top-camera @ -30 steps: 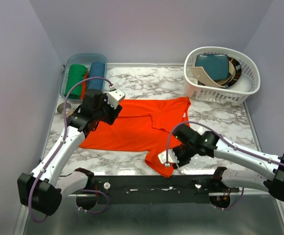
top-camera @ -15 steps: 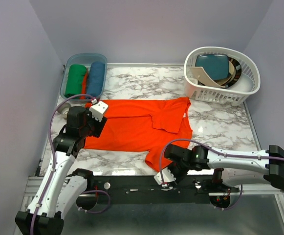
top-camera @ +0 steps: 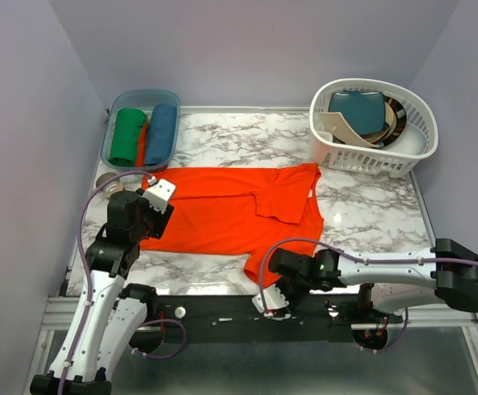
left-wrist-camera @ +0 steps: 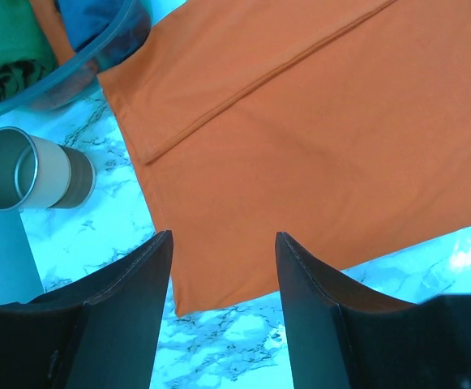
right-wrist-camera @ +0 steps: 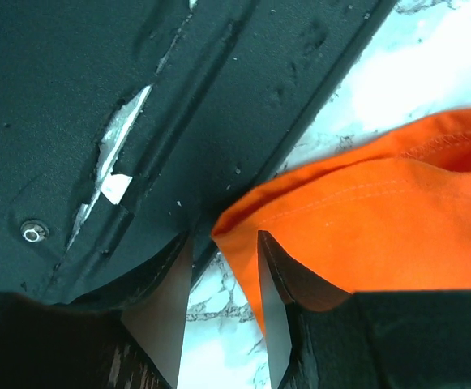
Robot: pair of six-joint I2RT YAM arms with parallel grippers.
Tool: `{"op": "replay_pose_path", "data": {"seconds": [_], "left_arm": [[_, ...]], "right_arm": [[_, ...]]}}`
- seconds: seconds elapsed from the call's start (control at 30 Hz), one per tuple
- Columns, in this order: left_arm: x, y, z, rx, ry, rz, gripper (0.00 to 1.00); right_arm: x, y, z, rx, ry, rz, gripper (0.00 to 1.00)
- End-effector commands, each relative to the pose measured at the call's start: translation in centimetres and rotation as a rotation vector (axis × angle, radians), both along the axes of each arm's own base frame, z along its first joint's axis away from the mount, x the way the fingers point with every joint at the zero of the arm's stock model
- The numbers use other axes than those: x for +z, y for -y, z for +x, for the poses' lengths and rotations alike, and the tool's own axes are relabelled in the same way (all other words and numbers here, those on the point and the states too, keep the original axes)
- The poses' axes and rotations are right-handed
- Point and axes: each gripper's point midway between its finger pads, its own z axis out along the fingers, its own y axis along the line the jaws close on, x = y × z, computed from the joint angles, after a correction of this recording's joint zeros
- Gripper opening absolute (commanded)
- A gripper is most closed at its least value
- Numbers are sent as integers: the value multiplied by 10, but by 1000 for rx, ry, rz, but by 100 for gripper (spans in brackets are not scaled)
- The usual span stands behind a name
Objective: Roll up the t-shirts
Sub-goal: Fold the T-shirt at the center of the board.
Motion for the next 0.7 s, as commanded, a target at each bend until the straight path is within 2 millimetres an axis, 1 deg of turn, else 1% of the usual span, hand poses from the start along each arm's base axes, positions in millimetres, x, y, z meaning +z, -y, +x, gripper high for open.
{"op": "replay_pose_path", "data": {"seconds": [0.0,0.07,0.1,0.17,0.2,0.27,0.3,0.33,0.37,0.4,0.47,0.5,0.53,0.57,0.6,0.63,0.67], "left_arm": [[-7,-12,-2,41,-1,39,62],[-8,-13,-1,44,-1,42,62],[-8,-13,0,39,1,49,62],[-9,-14,-1,37,-4,55,62],[-11,-14,-1,32,-6,64,62],[-12,-15,-3,25,-11,78,62],[-14,-15,-4,20,-18,84,63],[-17,-17,-5,9,-26,102,63],[-19,-17,-6,5,-33,110,63],[-21,-18,-7,5,-41,118,63],[-31,-20,-13,-6,-82,138,63],[-36,-21,-15,-10,-98,144,63],[-45,-21,-21,-19,-135,152,63],[-51,-23,-24,-29,-153,168,63],[-62,-24,-29,-29,-183,173,63],[-69,-26,-33,-24,-206,178,63],[-72,-29,-34,-18,-213,178,64]], "right_arm": [[-5,-6,-5,0,-5,-10,45],[-6,-8,-8,5,-7,-12,43],[-9,-8,-9,7,-9,-19,38],[-12,-9,-6,0,7,-23,33],[-14,-11,-4,-3,16,-23,26],[-14,-13,4,-23,55,-14,19],[-12,-16,7,-38,66,0,13],[-8,-17,10,-48,83,11,10],[-7,-16,11,-51,89,11,7],[-4,-13,12,-55,93,4,1],[9,-12,17,-64,116,23,1],[11,-4,18,-75,116,2,1],[16,-1,22,-94,124,1,1],[29,-3,26,-113,133,37,1],[31,5,26,-141,122,19,1],[35,7,29,-169,121,25,1],[43,8,31,-190,121,45,1]]}}
